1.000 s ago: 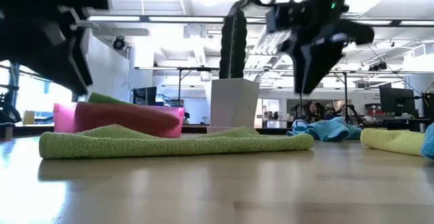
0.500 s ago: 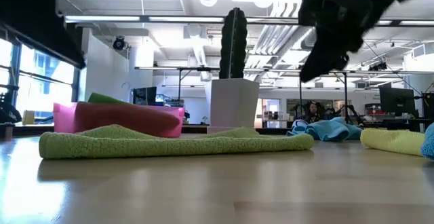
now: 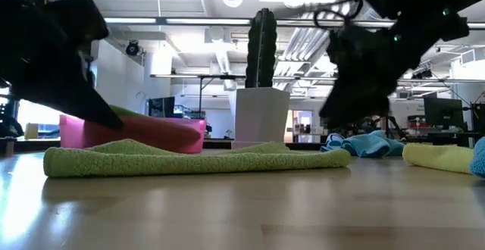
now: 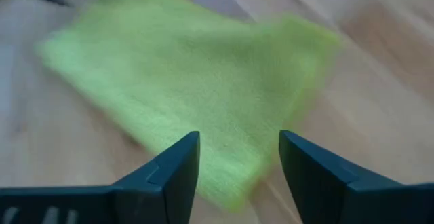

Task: Fold microfiber towels
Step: Fold the light green microfiber cloth

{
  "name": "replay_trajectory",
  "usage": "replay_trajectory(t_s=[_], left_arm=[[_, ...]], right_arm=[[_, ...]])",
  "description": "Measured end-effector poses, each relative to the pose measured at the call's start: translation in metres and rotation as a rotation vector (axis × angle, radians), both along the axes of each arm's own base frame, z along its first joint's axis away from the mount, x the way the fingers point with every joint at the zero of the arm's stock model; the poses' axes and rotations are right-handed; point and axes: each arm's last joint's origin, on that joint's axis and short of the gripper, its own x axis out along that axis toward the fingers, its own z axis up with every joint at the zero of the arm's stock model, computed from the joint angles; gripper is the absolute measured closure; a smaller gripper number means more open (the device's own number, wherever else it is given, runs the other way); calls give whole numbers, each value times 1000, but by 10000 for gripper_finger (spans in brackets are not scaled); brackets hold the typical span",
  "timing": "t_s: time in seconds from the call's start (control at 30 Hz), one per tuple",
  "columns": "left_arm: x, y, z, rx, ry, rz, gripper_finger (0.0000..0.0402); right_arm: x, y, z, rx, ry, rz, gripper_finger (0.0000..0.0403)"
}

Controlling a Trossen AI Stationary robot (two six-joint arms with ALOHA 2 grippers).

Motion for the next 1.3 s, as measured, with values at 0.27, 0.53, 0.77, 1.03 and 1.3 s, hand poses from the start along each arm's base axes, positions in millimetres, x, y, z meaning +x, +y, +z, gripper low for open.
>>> replay_trajectory(t_s=[0.27, 0.53, 0.77, 1.03, 1.3], left_arm=[[9, -7, -19, -9, 91, -50, 275], [15, -13, -28, -73, 123, -79, 300], [19, -14, -29, -65, 120, -84, 315], [19, -15, -29, -73, 115, -87, 319], [19, -15, -29, -86, 110, -86, 319]], right_arm=[[12, 2, -19, 141, 83, -92, 201], [28, 11, -22, 147, 110, -77, 201], [34, 11, -23, 129, 131, -73, 201], [30, 11, -23, 127, 160, -71, 201], [23, 18, -27, 148, 222, -99, 201]])
